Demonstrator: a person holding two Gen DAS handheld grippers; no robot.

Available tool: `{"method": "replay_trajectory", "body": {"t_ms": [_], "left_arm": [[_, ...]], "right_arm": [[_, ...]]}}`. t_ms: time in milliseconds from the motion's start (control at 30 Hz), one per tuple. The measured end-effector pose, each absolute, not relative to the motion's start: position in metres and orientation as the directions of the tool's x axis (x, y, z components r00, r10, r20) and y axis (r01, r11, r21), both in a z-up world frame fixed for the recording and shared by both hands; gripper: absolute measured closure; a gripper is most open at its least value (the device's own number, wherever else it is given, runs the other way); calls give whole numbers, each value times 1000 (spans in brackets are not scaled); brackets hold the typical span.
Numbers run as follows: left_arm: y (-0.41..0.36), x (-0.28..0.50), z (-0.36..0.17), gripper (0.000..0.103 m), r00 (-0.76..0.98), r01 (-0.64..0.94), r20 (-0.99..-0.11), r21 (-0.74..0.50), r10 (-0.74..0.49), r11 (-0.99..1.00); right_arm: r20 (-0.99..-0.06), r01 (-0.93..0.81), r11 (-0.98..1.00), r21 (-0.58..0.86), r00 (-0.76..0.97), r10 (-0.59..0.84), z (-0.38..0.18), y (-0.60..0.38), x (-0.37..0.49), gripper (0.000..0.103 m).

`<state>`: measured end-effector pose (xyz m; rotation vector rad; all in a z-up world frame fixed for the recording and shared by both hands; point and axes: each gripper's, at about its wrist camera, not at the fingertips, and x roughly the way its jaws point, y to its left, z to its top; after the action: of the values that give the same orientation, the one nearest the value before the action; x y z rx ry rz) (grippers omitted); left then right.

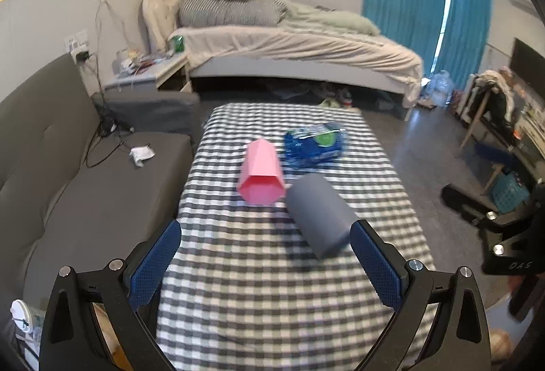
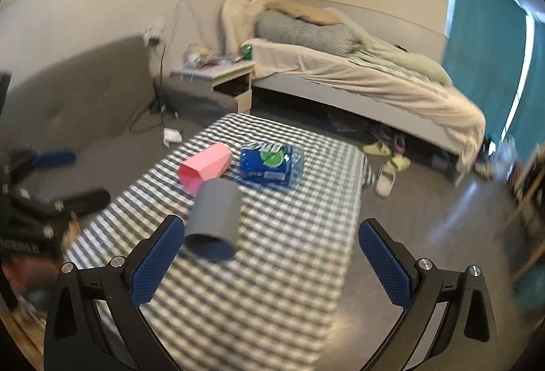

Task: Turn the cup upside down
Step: 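Reach the right tool down and grasp the blue-labelled water bottle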

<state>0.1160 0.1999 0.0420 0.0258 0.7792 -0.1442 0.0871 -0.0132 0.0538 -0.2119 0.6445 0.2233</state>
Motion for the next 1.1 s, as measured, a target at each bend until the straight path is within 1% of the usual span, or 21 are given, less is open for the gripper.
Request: {"method": "replay_trajectory", "body": {"t_ms": [67,133,200,267,333,400,600,667,833,900,1067,1100], "left_arm": [[205,134,38,1,684,110,-722,-32,-99,993],[213,154,30,1,668,53,-742,-16,-47,998],[222,168,20,1,652,5,-758,-11,-12,1000],[231,179,9,1,641,-46,-768,-16,17,999],[237,186,-2,1,631,-69,-775,-19,29,997],[242,194,-12,1,623,-82,-780,2,53,997],[244,211,-39,1,607,-62,-789,67,91,996],[244,214,-45,1,605,-55,-792,61,82,997],[241,222,-51,1,604,-19,-797,-23,-7,1000],[238,223,-54,1,607,-11,-795,-18,-8,1000],[244,225,-61,1,596,-14,-803,-32,-18,999],[246,225,-60,1,598,-21,-801,-46,-25,999]], "right_arm": [[-622,-322,924,-206,772,130,58,-9,110,0],[-637,-375,888,-265,760,131,59,-4,132,0],[-658,-443,830,-340,742,126,52,5,159,0],[-685,-500,775,-385,718,123,41,11,181,0],[-728,-565,724,-394,674,130,25,15,206,0],[-768,-604,686,-405,632,103,7,20,232,0],[-812,-685,558,-468,583,34,-40,38,282,0],[-821,-709,523,-474,570,28,-50,44,292,0],[-832,-733,465,-496,555,-11,-76,60,323,0],[-837,-738,458,-496,547,-27,-87,65,335,0],[-860,-720,517,-463,507,-64,-107,66,355,1],[-865,-711,540,-450,496,-68,-108,67,356,5]]}}
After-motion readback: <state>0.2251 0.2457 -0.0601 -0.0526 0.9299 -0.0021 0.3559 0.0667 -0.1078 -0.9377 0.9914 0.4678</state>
